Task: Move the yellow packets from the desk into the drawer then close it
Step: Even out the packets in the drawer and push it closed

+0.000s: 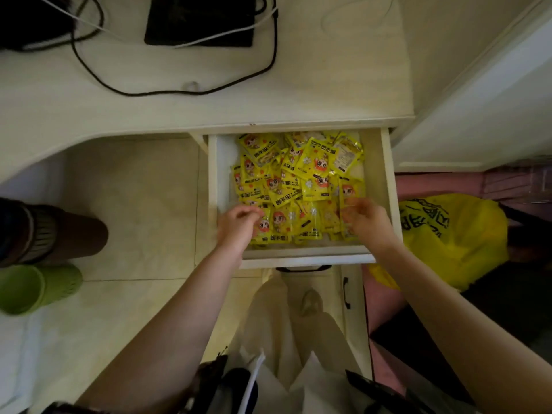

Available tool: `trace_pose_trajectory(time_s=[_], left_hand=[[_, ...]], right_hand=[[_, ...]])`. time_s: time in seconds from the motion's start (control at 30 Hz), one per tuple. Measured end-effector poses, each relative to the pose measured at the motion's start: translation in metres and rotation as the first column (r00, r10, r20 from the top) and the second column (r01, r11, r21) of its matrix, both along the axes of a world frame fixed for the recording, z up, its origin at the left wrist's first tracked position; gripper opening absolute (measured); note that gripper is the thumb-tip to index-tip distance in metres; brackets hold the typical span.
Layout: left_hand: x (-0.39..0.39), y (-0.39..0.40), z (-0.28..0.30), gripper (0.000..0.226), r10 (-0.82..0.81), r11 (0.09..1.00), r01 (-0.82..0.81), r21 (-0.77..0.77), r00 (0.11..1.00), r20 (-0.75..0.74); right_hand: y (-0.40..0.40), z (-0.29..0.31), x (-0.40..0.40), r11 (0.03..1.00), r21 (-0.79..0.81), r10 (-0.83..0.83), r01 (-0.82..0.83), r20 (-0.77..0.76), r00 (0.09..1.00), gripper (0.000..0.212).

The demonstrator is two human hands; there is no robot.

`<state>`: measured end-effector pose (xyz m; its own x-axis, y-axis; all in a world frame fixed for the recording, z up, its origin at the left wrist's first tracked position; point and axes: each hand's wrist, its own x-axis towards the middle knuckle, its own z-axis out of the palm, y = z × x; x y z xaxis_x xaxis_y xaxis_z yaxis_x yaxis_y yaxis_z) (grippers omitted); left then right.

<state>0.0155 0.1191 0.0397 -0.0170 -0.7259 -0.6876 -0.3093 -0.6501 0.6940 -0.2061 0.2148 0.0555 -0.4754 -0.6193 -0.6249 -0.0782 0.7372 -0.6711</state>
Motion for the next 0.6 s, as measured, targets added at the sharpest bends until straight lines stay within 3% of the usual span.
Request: trace_pose_trajectory(time_s=[0.13, 0.27, 0.37, 0.47, 0.6], left_hand=[[0.004, 0.050, 0.013, 0.015, 0.014, 0.999, -0.015, -0.043, 1.000, -0.028], [0.011, 0.090, 0.013, 0.012, 0.066, 0.998, -0.066, -0.001, 0.996, -0.061], [0.018, 0.110, 0.006, 0.010, 0.143, 0.987, -0.140, 0.081, 0.989, -0.035], [0.025, 0.116, -0.004, 0.022, 0.247, 0.943, -0.225, 0.245, 0.967, -0.062], [0.033, 0.110, -0.015, 0.036, 0.416, 0.852, -0.337, 0.401, 0.901, -0.127]], right_hand=[[0.042, 0.009, 0.004, 0.993, -0.051, 0.100, -0.102, -0.043, 0.994, 0.026], [0.079, 0.012, 0.008, 0.996, -0.093, 0.024, -0.018, 0.064, 0.998, 0.020], [0.101, 0.010, 0.010, 0.993, -0.004, -0.118, 0.120, 0.173, 0.978, 0.023], [0.113, 0.002, 0.009, 0.943, 0.166, -0.328, 0.288, 0.321, 0.889, 0.028], [0.109, -0.005, 0.001, 0.810, 0.356, -0.586, 0.466, 0.454, 0.671, 0.018]])
